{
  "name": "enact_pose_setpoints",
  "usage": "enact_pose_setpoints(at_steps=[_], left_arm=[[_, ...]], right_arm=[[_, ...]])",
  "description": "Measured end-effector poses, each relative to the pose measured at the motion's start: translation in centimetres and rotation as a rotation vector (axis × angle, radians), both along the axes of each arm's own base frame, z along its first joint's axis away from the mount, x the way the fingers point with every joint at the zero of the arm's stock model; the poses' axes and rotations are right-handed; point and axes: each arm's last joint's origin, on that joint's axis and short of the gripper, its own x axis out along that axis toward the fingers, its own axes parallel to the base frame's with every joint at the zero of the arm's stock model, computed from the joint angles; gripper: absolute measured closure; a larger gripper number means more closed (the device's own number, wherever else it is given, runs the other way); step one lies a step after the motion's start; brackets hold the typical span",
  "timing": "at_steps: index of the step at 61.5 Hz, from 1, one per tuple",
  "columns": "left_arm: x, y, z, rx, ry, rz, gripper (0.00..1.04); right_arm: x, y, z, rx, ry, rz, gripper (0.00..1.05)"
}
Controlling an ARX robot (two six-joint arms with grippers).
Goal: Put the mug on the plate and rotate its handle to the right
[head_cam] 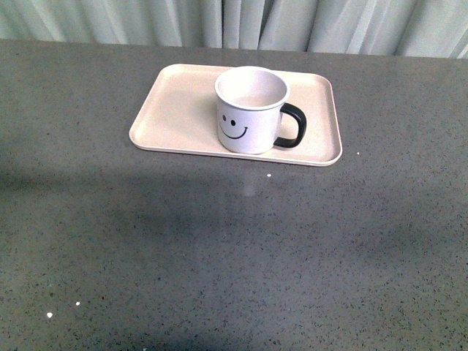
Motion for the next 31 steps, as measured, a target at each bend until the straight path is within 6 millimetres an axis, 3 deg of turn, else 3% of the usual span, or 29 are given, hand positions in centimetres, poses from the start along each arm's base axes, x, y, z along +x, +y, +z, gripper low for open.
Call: enact_pose_setpoints(at_steps=[16,31], left_arm=[[-1.8,0.8,-1.4,0.001,0.009,0.021,1.03],[-3.1,0.8,-0.9,0.001,-0.008,0.021,1.03]], right_arm=[[0.0,0.0,0.0,0.0,0.0,0.0,0.09],[0.0,0.0,0.0,0.0,0.0,0.0,0.09]])
